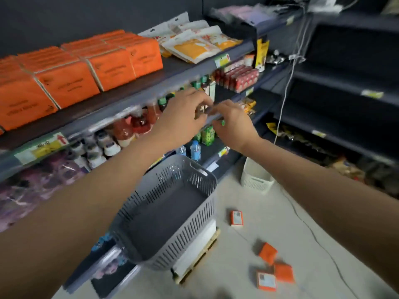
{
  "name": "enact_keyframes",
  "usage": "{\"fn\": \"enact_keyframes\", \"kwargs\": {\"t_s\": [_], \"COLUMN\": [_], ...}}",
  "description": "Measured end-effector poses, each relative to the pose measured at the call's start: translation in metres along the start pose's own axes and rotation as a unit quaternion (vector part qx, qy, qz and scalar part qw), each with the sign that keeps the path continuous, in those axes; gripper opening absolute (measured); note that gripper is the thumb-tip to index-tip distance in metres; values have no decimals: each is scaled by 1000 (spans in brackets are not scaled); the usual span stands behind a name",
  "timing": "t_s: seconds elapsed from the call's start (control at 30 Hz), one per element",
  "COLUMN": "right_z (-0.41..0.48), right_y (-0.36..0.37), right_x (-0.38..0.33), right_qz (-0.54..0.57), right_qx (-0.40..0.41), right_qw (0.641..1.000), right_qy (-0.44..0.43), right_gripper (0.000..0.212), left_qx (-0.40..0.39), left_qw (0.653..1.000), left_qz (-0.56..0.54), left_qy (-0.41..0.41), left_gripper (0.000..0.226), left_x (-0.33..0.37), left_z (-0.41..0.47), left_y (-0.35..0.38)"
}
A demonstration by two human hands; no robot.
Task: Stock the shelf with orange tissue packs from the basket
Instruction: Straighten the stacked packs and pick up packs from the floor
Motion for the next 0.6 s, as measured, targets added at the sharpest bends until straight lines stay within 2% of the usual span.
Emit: {"fn": "enact_keyframes", "kwargs": {"t_s": [0.17,0.4,0.6], "right_z": [-71,-208,-343], "right_y": [-14,-50,-80], "right_x": [74,167,216], "right_qz": [-31,-58,-60], "right_qx": [-19,-72,-113], "right_qw": [993,955,933], "right_qy": [116,282,336], "right_gripper": [25,28,25], "left_qx": [-74,-168,-230], "left_qw": [996,980,965], "left_qz": [-50,-90,-123], "left_qy": [31,58,34], "left_gripper": [24,25,24], "left_x": [56,143,227], "left_z": [-19,-65,-140], "left_y": [66,160,241]}}
Point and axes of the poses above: each hand's wrist, its own z-axis towards the middle knuckle, its own y-axis out of the palm, x = y × z, the point moved 10 cm from there along z, towards the middle knuckle, and after that the axes turned 2 degrees about x, right-handed, at the moved point
